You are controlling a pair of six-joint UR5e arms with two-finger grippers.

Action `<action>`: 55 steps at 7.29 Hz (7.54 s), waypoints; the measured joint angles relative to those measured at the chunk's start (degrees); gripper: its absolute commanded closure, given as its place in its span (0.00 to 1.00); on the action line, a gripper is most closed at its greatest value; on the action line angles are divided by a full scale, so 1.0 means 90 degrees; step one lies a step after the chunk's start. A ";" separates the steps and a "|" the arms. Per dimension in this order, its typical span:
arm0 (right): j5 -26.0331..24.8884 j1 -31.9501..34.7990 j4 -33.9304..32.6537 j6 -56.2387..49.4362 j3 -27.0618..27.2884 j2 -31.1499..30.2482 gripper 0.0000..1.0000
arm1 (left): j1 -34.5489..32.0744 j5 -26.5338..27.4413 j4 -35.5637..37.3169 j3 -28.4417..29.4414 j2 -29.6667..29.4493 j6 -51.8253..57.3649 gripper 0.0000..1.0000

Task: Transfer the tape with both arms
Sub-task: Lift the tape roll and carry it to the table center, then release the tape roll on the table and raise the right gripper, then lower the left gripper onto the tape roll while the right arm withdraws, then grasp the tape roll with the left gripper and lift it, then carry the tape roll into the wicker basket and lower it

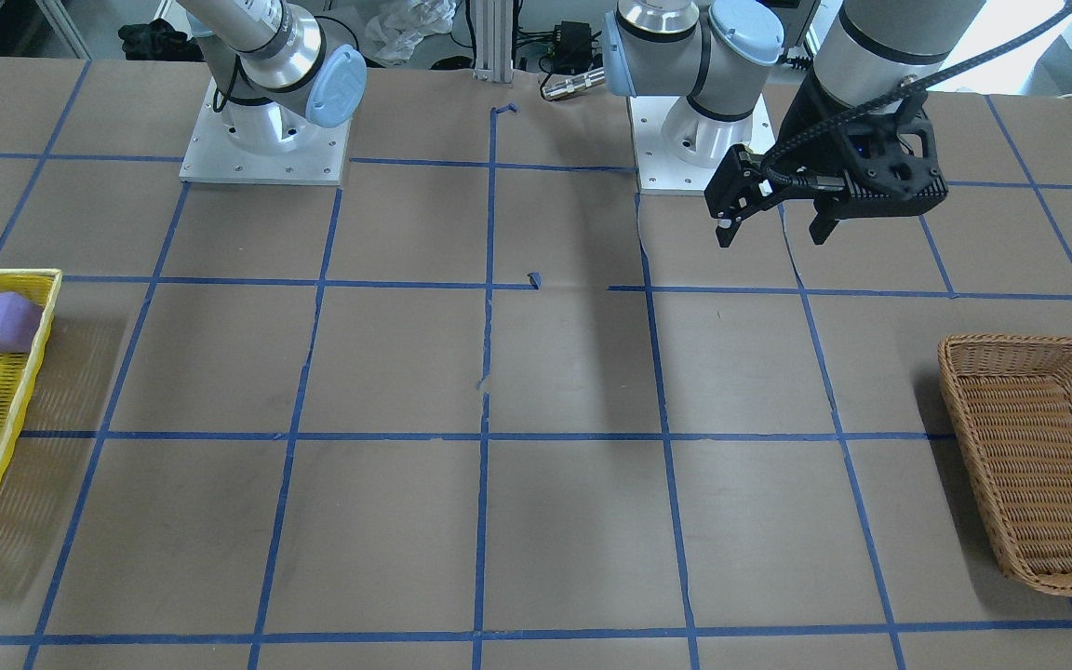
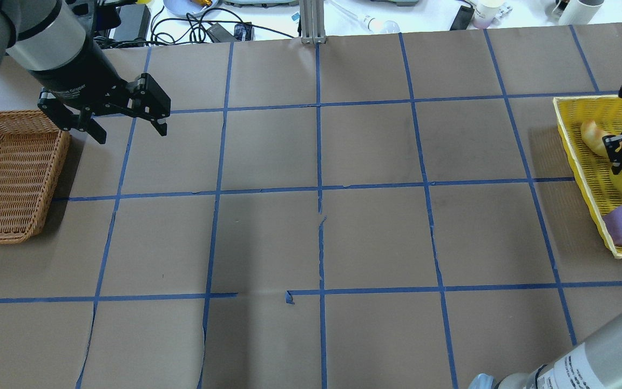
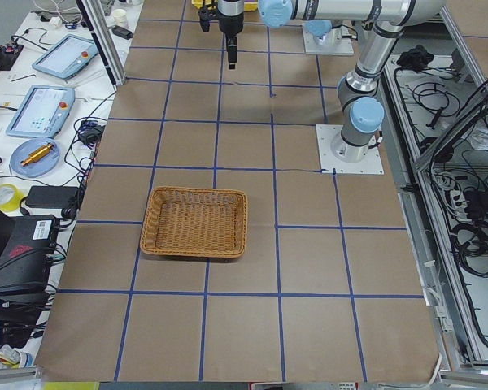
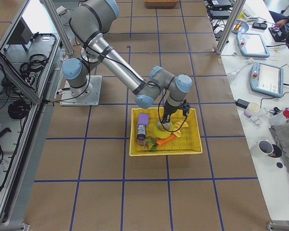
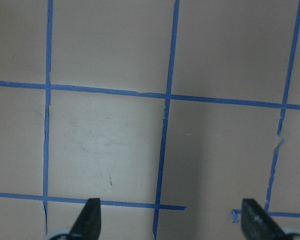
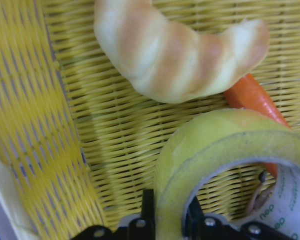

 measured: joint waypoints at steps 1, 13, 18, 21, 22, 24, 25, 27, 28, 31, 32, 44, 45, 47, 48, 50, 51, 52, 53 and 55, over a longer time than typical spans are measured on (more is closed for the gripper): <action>0.0058 0.0107 0.0028 -0.0006 -0.0166 -0.0218 1.00 | 0.0002 0.0000 0.0000 0.0000 0.0000 0.0000 0.00; 0.1704 0.6107 -0.0242 0.7050 -0.1232 0.0892 1.00 | 0.0003 0.0000 0.0000 0.0000 0.0000 0.0000 0.00; 0.1628 0.6327 -0.0267 0.7080 -0.1193 0.0989 0.00 | -0.0008 -0.0019 -0.0015 -0.0003 -0.0002 0.0075 0.00; 0.1597 0.5657 0.0263 0.6046 -0.1175 0.0177 0.00 | -0.0151 -0.0082 0.0289 0.0042 -0.0214 -0.0300 0.00; 0.1595 0.5104 0.0640 0.5151 -0.1173 -0.0146 0.00 | -0.0446 -0.0140 0.0685 0.0024 -0.0413 -0.0617 0.00; 0.1597 0.3868 0.1081 0.3052 -0.1166 -0.0529 0.00 | -0.1204 -0.0186 0.1512 -0.0181 -0.0960 -0.0974 0.00; 0.1593 0.3407 0.1248 0.2234 -0.1164 -0.0616 0.00 | -0.1523 -0.0197 0.2024 -0.0409 -0.1246 -0.1037 0.00; 0.1503 0.2770 0.1620 0.1165 -0.1166 -0.0920 0.00 | -0.1991 -0.0304 0.3137 -0.0793 -0.1874 -0.1047 0.00; 0.1314 0.2480 0.1726 0.0550 -0.1167 -0.1049 0.00 | -0.2085 -0.0501 0.3544 -0.0851 -0.2210 -0.1035 0.00; 0.1065 0.2025 0.1983 -0.0108 -0.1181 -0.1201 0.00 | -0.2131 -0.0593 0.4248 -0.0689 -0.3037 -0.0961 0.00; 0.1056 0.2142 0.2145 0.0272 -0.1187 -0.1280 0.00 | -0.2129 -0.0313 0.4268 -0.0536 -0.3164 -0.0930 0.00; 0.1030 0.3503 0.2956 0.1125 -0.0608 -0.2573 0.00 | -0.2125 0.0030 0.4310 -0.0446 -0.3584 -0.0974 1.00; 0.1040 0.3501 0.2944 0.1127 -0.0622 -0.2563 0.00 | -0.1994 0.0042 0.4191 -0.0418 -0.3412 -0.0833 1.00; 0.1059 0.3501 0.2927 0.1122 -0.0626 -0.2549 0.00 | -0.1188 -0.0008 0.3497 -0.0259 -0.2880 -0.0106 1.00; 0.1061 0.3501 0.2924 0.1109 -0.0623 -0.2543 0.00 | -0.0648 -0.0015 0.2986 -0.0052 -0.2630 0.0451 1.00; 0.1065 0.3500 0.2922 0.1080 -0.0587 -0.2536 0.00 | 0.0511 -0.0016 0.2090 0.0417 -0.2336 0.1749 1.00; 0.1092 0.3500 0.2922 0.1086 -0.0573 -0.2534 0.00 | 0.1190 -0.0014 0.1935 0.0496 -0.2288 0.2547 1.00; 0.1105 0.3500 0.2923 0.1095 -0.0562 -0.2534 0.00 | 0.1835 -0.0017 0.1910 0.0525 -0.2325 0.3305 1.00; 0.1111 0.3500 0.2926 0.1103 -0.0554 -0.2530 0.00 | 0.2409 -0.0017 0.1987 0.0540 -0.2462 0.4033 1.00; 0.1126 0.3500 0.2923 0.1100 -0.0549 -0.2526 0.00 | 0.3307 -0.0023 0.2546 0.0604 -0.2886 0.5167 1.00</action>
